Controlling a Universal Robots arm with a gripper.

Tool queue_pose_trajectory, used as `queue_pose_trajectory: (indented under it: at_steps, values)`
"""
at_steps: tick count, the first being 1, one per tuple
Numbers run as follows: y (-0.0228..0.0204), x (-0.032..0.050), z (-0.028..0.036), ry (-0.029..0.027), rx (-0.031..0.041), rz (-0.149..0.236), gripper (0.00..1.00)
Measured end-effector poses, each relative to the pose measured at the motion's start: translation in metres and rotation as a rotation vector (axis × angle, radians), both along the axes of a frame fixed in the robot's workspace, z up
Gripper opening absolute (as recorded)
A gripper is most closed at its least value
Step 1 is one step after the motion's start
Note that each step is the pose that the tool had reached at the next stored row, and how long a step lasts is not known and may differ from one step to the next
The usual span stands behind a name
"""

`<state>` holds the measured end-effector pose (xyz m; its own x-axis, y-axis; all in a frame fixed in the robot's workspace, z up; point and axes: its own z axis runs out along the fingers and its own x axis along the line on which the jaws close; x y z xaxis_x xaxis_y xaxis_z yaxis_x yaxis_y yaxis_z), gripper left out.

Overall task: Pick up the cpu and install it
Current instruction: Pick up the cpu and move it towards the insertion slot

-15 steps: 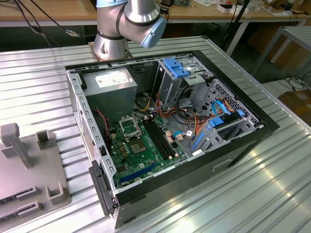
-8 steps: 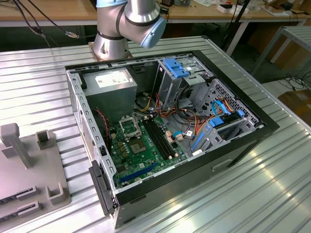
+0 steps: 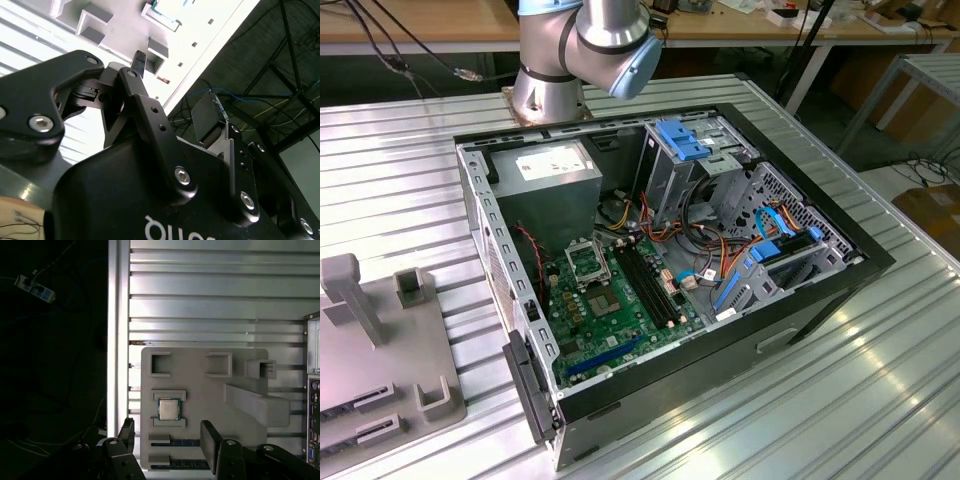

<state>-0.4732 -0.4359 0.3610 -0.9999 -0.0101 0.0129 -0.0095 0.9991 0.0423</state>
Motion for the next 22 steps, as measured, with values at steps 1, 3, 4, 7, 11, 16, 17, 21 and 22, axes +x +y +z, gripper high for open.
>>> queue_pose_trajectory:
  at_steps: [1, 3, 4, 7, 11, 16, 17, 21, 22]
  values:
    - [0.0, 0.0, -0.0006, 0.0, 0.0, 0.0, 0.64]
    - [0.0, 0.0, -0.0019, -0.0001, 0.0, 0.0, 0.64]
    - [0.0, 0.0, -0.0026, 0.0, 0.0, 0.0, 0.64]
    - [0.0, 0.0, -0.005, -0.0001, 0.0, 0.0, 0.64]
    - [0.0, 0.0, -0.0074, 0.0, 0.0, 0.0, 0.64]
    - [0.0, 0.0, -0.0084, 0.0, 0.0, 0.0, 0.64]
    - [0.0, 0.0, -0.0086, -0.0001, 0.0001, 0.0, 0.64]
    - [0.0, 0.0, -0.0098, -0.0001, 0.0, 0.0, 0.64]
    - [0.0, 0.0, -0.0102, 0.0, 0.0, 0.0, 0.64]
